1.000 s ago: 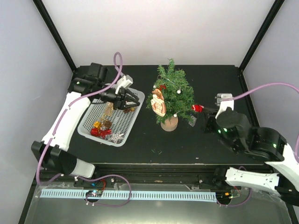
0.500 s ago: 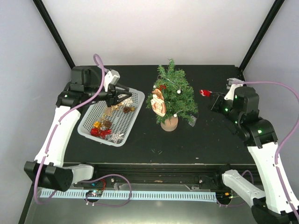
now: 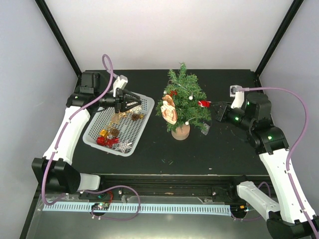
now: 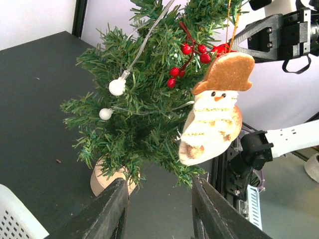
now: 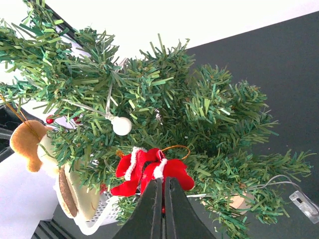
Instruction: Decorate the small christmas tree
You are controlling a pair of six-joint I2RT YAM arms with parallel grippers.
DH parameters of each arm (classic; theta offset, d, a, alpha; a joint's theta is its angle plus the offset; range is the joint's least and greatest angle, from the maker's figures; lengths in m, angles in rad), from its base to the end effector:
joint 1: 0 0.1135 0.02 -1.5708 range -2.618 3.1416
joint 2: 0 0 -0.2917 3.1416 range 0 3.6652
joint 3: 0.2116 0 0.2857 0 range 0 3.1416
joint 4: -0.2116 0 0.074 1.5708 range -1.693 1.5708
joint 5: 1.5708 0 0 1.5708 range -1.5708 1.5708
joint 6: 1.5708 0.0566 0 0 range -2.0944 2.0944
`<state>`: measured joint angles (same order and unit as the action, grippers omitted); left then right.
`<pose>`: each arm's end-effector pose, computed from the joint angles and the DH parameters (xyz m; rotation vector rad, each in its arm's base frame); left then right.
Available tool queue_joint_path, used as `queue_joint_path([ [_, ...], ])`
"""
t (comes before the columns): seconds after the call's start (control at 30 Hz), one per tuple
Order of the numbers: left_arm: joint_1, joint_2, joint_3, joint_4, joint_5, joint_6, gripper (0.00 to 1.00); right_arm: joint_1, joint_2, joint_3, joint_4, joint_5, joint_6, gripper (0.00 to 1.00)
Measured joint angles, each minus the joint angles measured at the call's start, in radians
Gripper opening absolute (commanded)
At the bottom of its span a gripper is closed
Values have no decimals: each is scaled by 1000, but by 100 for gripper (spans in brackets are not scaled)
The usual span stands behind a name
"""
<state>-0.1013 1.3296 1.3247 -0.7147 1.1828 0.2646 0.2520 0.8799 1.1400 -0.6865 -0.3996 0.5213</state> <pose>0.2949 -0.0826 0.3925 0.9279 1.7890 -1.2192 0.1916 0.0721 0.4160 0.0103 2.0746 0.8855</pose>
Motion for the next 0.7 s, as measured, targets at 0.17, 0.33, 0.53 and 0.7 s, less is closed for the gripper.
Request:
queue_joint_path([
  [0.17, 5, 12, -6, 6, 14, 0, 37, 0, -2, -13, 8, -14, 0, 1],
  [0.33, 8, 13, -6, 7, 22, 0, 37, 0, -10, -34, 7, -18, -1, 1],
  [0.53, 9, 14, -6, 7, 23, 0, 38, 0, -23, -53, 4, -17, -11, 1],
  [0.7, 9, 14, -6, 8, 23, 0, 37, 0, -34, -56, -13, -3, -27, 1],
])
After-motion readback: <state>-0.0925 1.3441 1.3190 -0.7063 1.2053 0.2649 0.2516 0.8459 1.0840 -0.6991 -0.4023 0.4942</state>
